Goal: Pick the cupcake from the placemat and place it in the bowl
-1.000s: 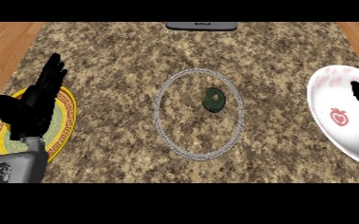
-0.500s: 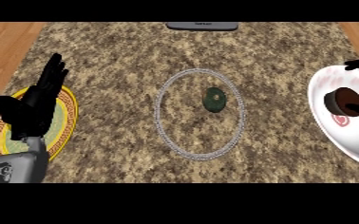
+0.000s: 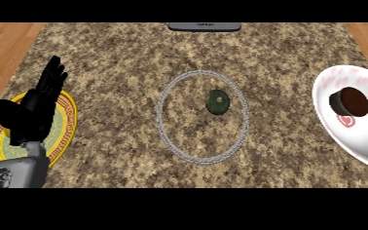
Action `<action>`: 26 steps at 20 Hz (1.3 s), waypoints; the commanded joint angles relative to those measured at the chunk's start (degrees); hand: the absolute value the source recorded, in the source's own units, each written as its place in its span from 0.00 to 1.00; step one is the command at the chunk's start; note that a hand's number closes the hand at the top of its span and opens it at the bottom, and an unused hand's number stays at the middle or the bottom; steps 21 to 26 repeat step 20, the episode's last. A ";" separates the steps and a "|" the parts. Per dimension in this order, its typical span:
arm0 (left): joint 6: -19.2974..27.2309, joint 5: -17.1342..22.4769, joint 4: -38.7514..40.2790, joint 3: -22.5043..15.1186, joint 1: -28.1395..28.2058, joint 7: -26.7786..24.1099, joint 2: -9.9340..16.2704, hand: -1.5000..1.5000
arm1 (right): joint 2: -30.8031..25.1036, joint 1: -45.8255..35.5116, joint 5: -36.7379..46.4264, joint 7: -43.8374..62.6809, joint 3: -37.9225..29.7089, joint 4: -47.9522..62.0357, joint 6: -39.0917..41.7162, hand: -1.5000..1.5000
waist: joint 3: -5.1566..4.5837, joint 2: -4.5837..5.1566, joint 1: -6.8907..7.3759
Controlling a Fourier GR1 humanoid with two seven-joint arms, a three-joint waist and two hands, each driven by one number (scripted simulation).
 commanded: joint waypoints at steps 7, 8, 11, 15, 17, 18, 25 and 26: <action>-1.34 0.71 1.05 0.75 -0.91 -0.63 0.73 0.50 | -11.32 3.71 -3.49 -6.33 -6.19 15.46 19.67 0.00 | 0.22 0.57 0.37; -0.29 0.42 1.14 0.86 -1.64 -0.20 0.19 0.50 | -13.22 3.37 -3.85 -5.35 -6.63 15.87 21.42 0.00 | 0.22 0.51 0.26; -1.53 0.88 0.42 0.52 0.52 -1.12 0.29 0.50 | -14.79 5.12 -5.74 -5.50 -8.48 16.50 23.74 0.00 | 0.44 0.63 0.33; -0.38 0.79 0.10 0.75 -0.19 -0.02 -0.31 0.50 | -14.66 6.81 -7.53 -4.50 -9.23 15.11 30.82 0.00 | 0.51 0.25 -0.60; -0.39 0.64 -0.18 0.91 -0.33 -0.62 -0.03 0.50 | -14.77 6.76 -8.94 -3.83 -10.59 14.92 30.58 0.00 | 0.57 0.29 -0.43; -0.84 1.44 -0.49 1.86 -0.29 1.03 0.89 0.50 | -15.56 8.21 -9.26 -4.11 -10.88 14.65 32.03 0.00 | 0.59 0.07 -0.84; 0.18 0.71 0.23 1.03 -0.86 0.77 -0.42 0.50 | -14.71 7.65 -10.53 -3.39 -11.91 13.85 32.02 0.00 | 0.56 0.23 -0.90; 0.18 0.71 0.23 1.03 -0.86 0.77 -0.42 0.50 | -14.71 7.65 -10.53 -3.39 -11.91 13.85 32.02 0.00 | 0.56 0.23 -0.90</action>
